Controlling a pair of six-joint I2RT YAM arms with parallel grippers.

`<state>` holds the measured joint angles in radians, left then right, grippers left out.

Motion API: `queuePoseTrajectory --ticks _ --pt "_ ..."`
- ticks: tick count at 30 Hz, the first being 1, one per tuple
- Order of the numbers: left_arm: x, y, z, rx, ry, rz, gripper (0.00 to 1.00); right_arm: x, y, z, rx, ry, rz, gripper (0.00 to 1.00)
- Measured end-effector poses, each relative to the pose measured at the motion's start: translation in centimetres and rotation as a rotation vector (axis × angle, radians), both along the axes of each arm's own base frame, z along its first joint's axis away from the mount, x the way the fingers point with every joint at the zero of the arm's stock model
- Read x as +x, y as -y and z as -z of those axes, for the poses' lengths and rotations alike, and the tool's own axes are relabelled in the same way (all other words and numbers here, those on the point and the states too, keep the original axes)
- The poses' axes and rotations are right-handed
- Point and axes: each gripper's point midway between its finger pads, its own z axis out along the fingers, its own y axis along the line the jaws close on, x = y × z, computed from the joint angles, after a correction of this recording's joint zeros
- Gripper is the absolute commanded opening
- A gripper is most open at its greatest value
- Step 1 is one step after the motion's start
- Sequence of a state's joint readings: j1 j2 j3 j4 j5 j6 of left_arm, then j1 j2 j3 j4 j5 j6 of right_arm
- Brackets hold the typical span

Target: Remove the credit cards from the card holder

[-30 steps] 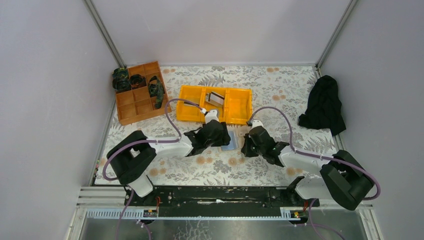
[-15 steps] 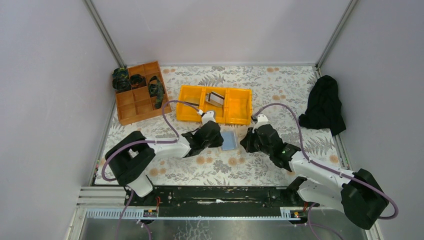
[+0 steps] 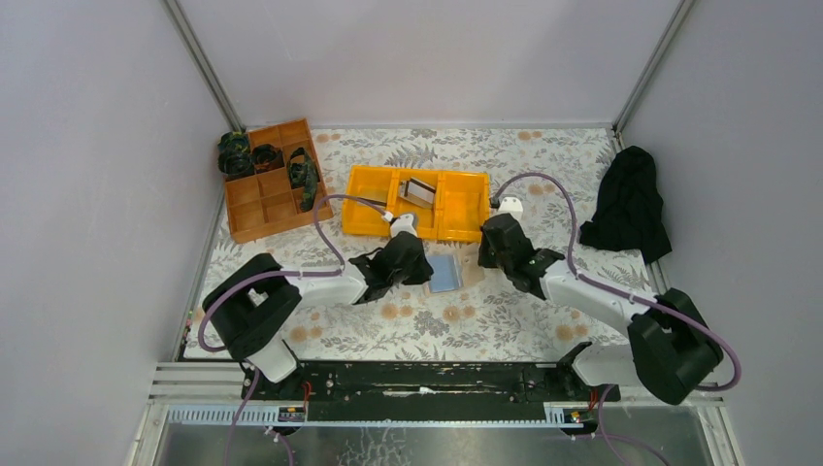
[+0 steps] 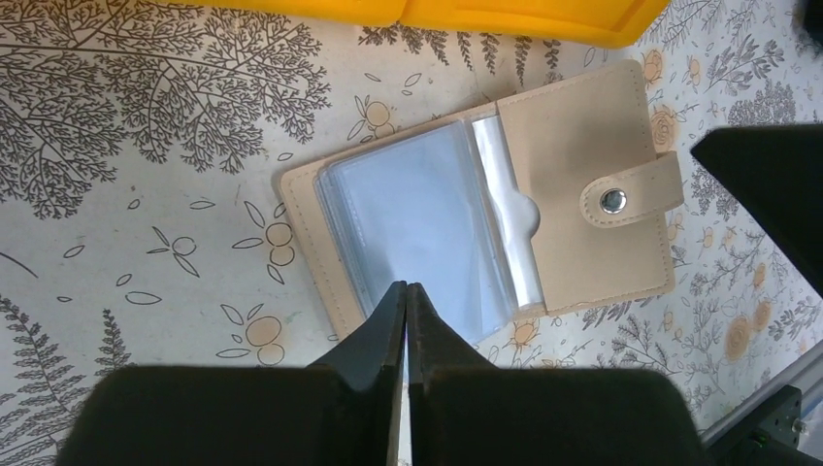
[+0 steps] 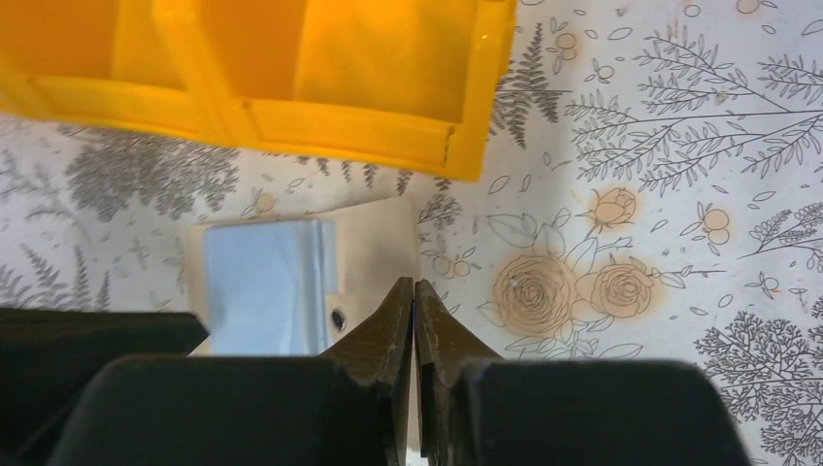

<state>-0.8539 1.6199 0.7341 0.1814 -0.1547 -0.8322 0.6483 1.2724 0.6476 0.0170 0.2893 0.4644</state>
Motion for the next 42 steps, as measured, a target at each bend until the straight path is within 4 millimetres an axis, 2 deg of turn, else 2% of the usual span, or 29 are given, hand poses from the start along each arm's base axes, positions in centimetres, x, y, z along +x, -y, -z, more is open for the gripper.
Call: queuePoseTrajectory --ticks 2,3,5,9,10,13,16,25,35,39,42 --pt "0.1 -0.2 0.0 -0.01 -0.005 0.002 0.11 0.7 0.4 0.6 -0.022 -0.02 0.023 0.08" --pt "0.2 -0.4 0.0 -0.015 -0.007 -0.002 0.17 1.0 0.5 0.8 -0.029 -0.028 0.03 0.08" --pt "0.6 -1.2 -0.1 -0.034 -0.009 -0.014 0.32 1.6 0.4 0.9 -0.035 -0.035 0.038 0.08" --pt "1.7 -3.0 -0.6 -0.089 -0.01 -0.053 0.72 3.1 0.3 1.0 -0.042 -0.042 0.053 0.1" --pt "1.9 -3.5 -0.8 -0.102 -0.01 -0.062 0.74 3.6 0.3 1.0 -0.045 -0.044 0.057 0.11" --pt "2.4 -4.3 -1.0 -0.127 -0.008 -0.08 0.75 5.0 0.1 1.1 -0.05 -0.051 0.066 0.2" --pt "2.3 -4.2 -1.4 -0.138 -0.004 -0.071 0.75 6.0 -0.2 1.3 -0.051 -0.06 0.06 0.25" --pt "2.6 -4.3 -1.7 -0.141 0.008 -0.072 0.75 6.8 0.0 2.4 -0.046 -0.1 0.046 0.28" --pt "2.9 -4.2 -1.4 -0.144 -0.002 -0.066 0.74 8.3 2.1 2.4 -0.003 -0.12 0.091 0.29" --pt "2.6 -3.9 -0.7 -0.15 -0.029 -0.044 0.74 8.3 1.4 2.1 0.04 -0.121 0.059 0.34" --pt "2.5 -3.3 -1.1 -0.181 -0.026 -0.015 0.76 7.6 0.7 1.6 0.085 -0.106 0.02 0.37"
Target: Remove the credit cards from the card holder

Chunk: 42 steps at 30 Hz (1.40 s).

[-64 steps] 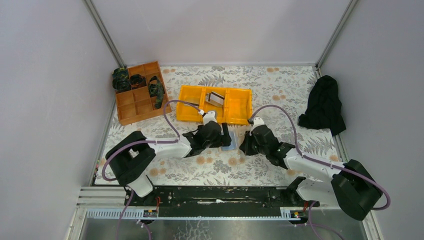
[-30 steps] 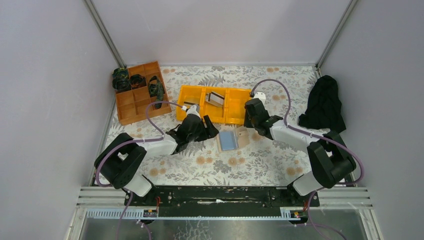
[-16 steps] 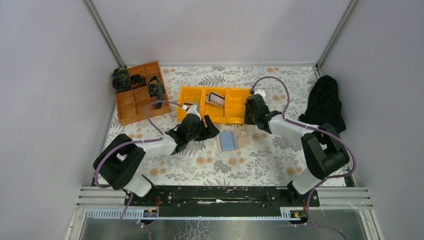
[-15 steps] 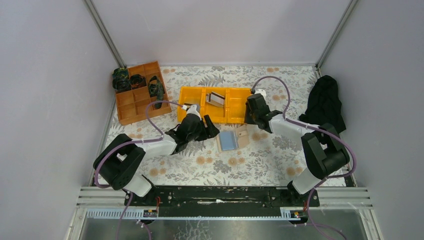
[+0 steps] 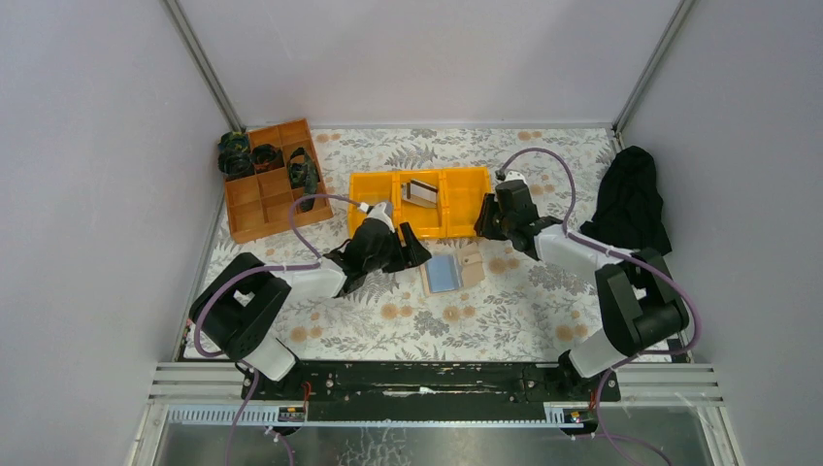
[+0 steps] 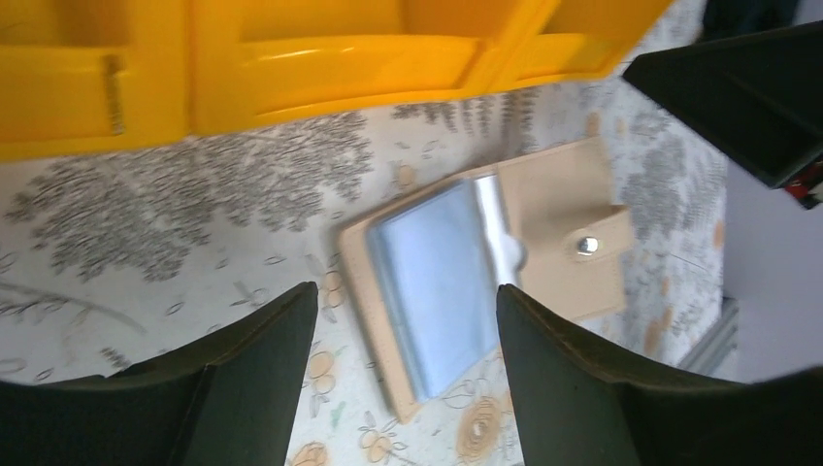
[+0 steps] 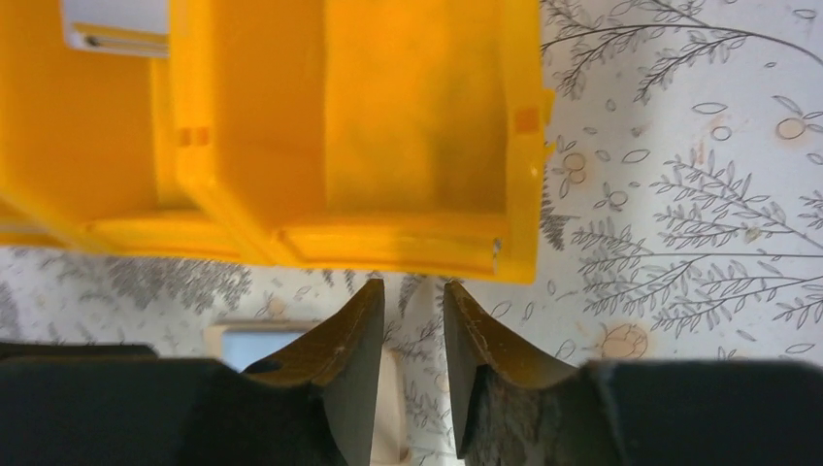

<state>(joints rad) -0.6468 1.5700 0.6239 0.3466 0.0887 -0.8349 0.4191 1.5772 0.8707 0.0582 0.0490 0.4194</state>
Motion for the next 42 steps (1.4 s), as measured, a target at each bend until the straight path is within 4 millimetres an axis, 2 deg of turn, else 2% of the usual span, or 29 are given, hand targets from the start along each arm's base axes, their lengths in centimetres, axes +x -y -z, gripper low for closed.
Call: queuePoseTrajectory --ticks 7,10,16,18,22,25,42 --pt "0.5 2.3 -2.5 -0.135 0.065 0.061 0.76 -2.1 -1.1 -1.8 0.085 0.037 -0.073 0.44" --pt "0.3 2.7 -1.8 -0.133 0.053 0.067 0.76 -3.3 -1.7 -0.9 0.1 0.011 -0.102 0.48" --pt "-0.6 3.2 0.4 -0.106 0.001 0.08 0.76 -6.5 -1.7 2.2 0.095 -0.083 -0.131 0.51" --pt "-1.0 3.6 0.5 -0.104 -0.003 0.092 0.76 -7.1 -1.6 2.9 0.09 -0.101 -0.133 0.48" --pt "-1.6 4.4 0.7 -0.106 -0.005 0.112 0.76 -8.1 -1.2 3.4 0.086 -0.115 -0.133 0.27" --pt "-1.7 4.9 1.0 -0.11 -0.004 0.119 0.76 -8.6 -1.0 3.3 0.089 -0.11 -0.13 0.19" --pt "-1.7 6.1 0.5 -0.167 -0.014 0.126 0.76 -9.4 -0.6 3.7 0.092 -0.112 -0.128 0.17"
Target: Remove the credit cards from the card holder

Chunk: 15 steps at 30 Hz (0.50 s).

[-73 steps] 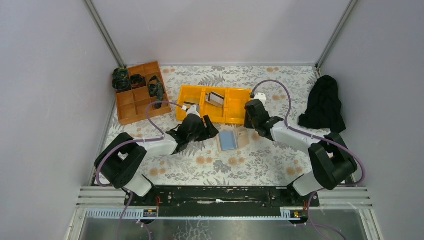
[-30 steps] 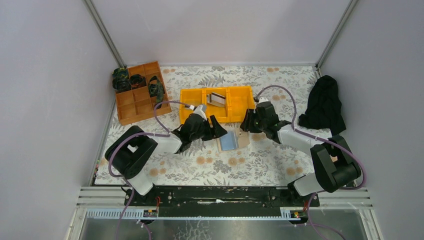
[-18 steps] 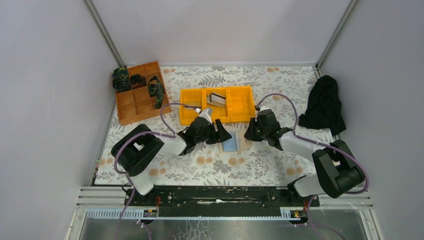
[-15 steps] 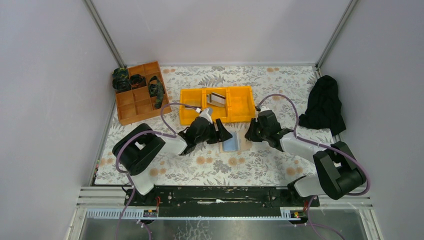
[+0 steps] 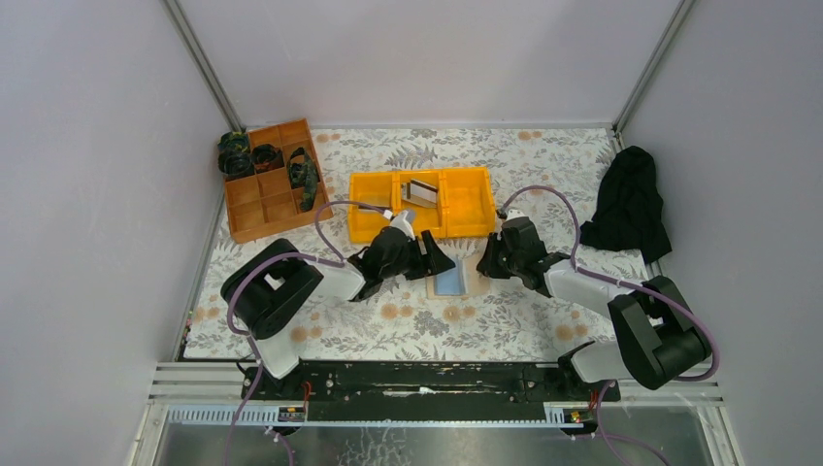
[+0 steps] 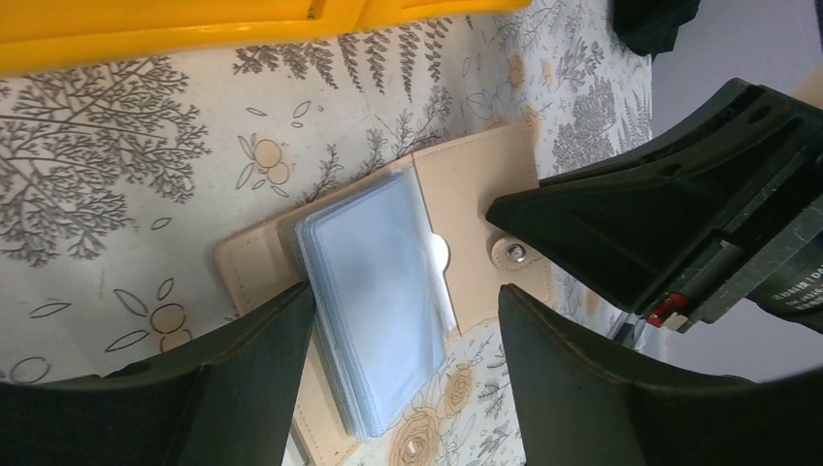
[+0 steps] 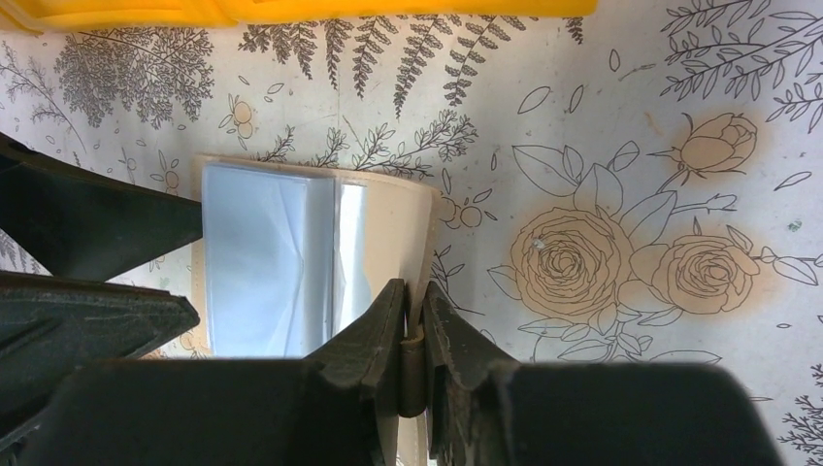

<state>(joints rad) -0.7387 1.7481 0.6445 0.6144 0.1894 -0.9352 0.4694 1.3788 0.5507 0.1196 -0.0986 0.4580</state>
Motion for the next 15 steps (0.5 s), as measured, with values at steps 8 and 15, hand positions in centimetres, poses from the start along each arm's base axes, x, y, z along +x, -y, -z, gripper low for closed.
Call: queuePoseTrajectory --ticks 8,15 --pt "0.1 1.3 -1.4 -0.041 0.007 0.029 0.76 0.0 0.1 0.5 -0.008 -0.012 0.002 0.17" --pt "-1.1 3.6 -3.0 -0.092 0.018 0.107 0.75 -0.1 -0.4 0.4 0.011 -0.012 -0.01 0.17"
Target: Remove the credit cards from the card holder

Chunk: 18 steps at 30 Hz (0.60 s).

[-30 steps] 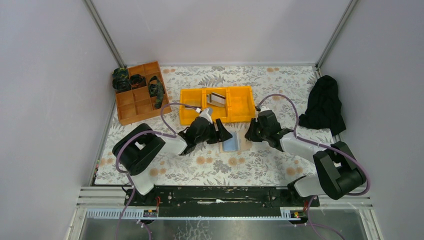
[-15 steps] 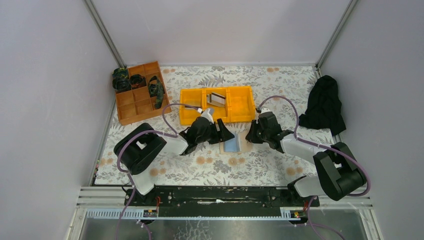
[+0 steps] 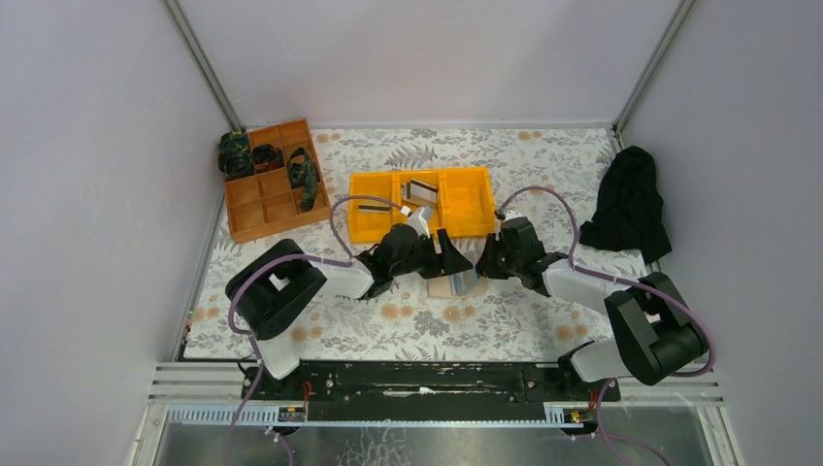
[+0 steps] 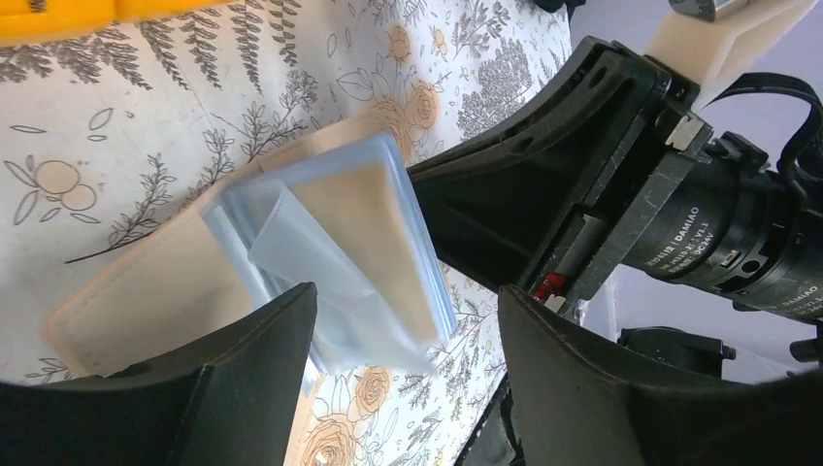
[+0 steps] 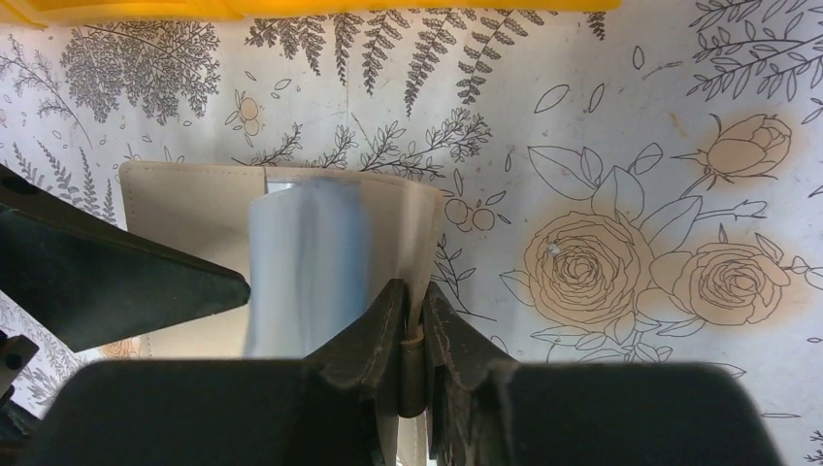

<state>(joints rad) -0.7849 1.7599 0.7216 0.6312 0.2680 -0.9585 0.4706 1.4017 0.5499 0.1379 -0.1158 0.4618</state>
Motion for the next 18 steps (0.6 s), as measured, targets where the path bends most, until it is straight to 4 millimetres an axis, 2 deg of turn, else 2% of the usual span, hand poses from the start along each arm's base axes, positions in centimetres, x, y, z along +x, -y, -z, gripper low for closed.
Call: queuePoseTrajectory --ticks 8,14,18 --pt "-0.5 0.8 0.2 -0.004 -0.008 0.032 0.75 -0.2 0.1 -0.5 0.0 0.006 0.0 0.21" --pt "-0.6 0.8 1.0 0.008 -0.022 0.036 0.75 0.0 1.1 -3.5 -0.011 0.092 0.017 0.28" --pt "-0.6 0.8 1.1 0.009 -0.023 0.036 0.75 0.0 1.5 -4.7 -0.022 0.13 0.025 0.3"
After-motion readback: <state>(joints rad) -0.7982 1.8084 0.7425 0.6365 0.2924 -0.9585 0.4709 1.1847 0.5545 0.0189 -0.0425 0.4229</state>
